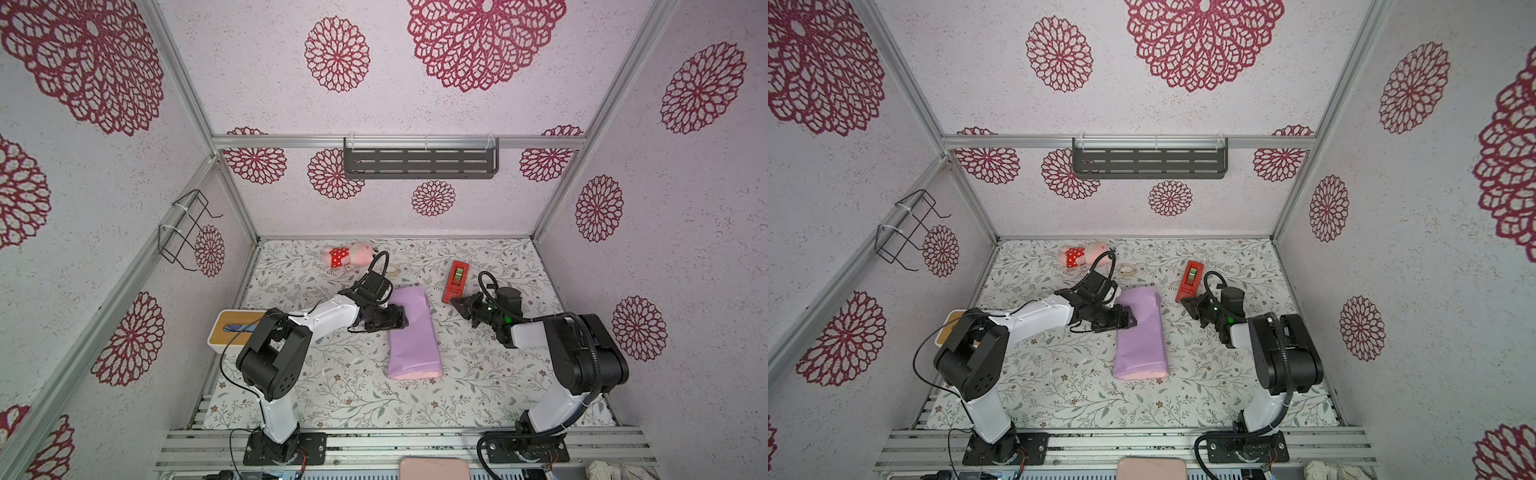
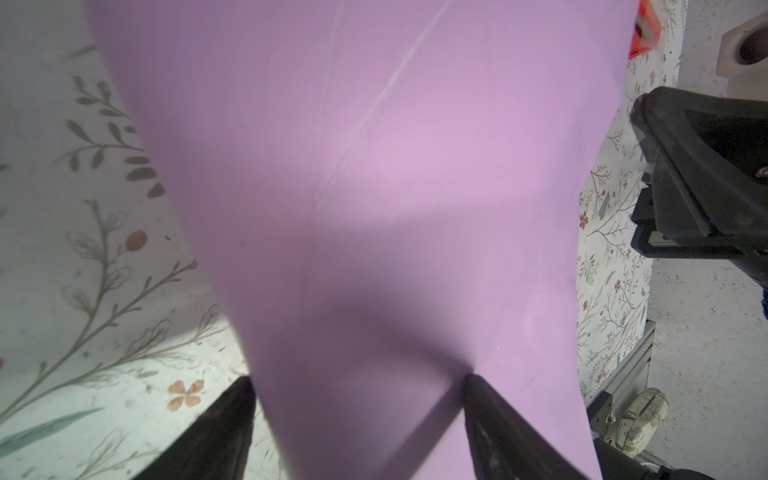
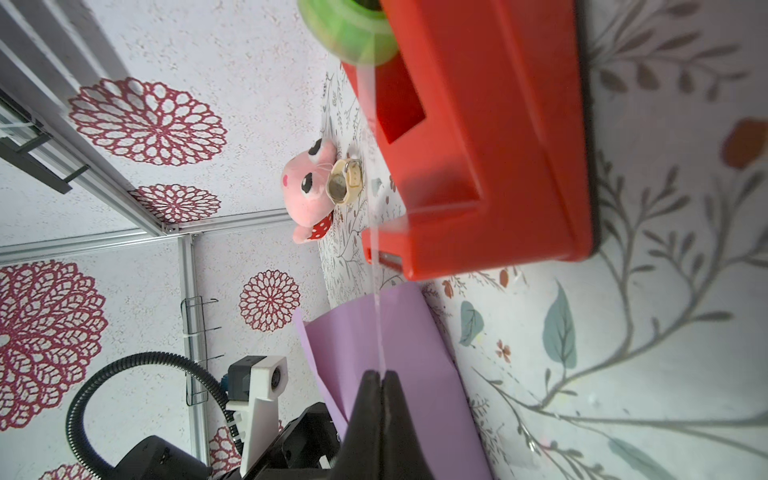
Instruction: Wrap the gift box in paper
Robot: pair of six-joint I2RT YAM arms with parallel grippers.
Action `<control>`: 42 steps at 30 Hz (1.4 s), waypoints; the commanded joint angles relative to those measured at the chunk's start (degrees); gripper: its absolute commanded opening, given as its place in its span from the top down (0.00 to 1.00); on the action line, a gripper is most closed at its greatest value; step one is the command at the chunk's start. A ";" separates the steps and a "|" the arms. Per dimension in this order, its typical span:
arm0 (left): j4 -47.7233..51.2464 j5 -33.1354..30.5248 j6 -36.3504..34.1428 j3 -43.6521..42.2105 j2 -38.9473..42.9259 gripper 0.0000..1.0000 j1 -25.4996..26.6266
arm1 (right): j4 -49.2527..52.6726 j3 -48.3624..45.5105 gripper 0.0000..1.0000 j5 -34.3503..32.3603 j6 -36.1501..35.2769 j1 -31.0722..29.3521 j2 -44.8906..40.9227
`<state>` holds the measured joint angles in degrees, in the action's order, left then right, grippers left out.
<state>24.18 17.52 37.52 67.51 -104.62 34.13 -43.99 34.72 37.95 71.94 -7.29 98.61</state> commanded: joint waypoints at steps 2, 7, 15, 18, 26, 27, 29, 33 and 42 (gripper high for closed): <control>3.11 -4.60 -0.67 -2.20 -1.94 0.20 -0.02 | 1.41 -0.27 1.00 -0.18 -3.65 -0.39 2.53; 3.06 -4.53 -0.68 -2.29 -1.83 0.20 0.01 | 6.24 0.59 1.00 -3.56 -8.13 0.21 6.56; 3.06 -4.45 -0.60 -2.21 -1.91 0.20 0.03 | 17.84 3.51 1.00 -9.90 -16.95 1.03 8.18; 2.97 -4.37 -0.56 -2.44 -1.92 0.19 0.00 | 23.19 5.95 1.00 -11.89 -21.70 1.05 8.06; 2.97 -4.32 -0.87 -2.20 -2.38 0.20 -0.02 | 40.11 12.94 1.00 -18.49 -35.60 1.05 4.43; 2.97 -4.31 -0.82 -2.20 -2.35 0.20 -0.03 | 41.43 13.53 1.00 -18.86 -36.82 1.10 4.32; 3.10 -4.36 -0.93 -2.12 -2.47 0.20 -0.03 | 43.81 14.72 1.00 -19.20 -38.68 1.05 4.14; 3.15 -4.42 -1.04 -2.03 -2.70 0.20 -0.03 | 47.72 17.08 1.00 -20.13 -41.90 1.14 5.00; 3.72 -4.86 -1.26 -2.03 -2.63 0.19 -0.03 | 44.18 12.76 1.00 -13.46 -39.09 0.84 -7.82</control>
<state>24.12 17.58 37.47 67.44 -104.62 34.13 0.36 49.95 22.52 31.66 -6.20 99.74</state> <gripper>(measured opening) 0.806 0.050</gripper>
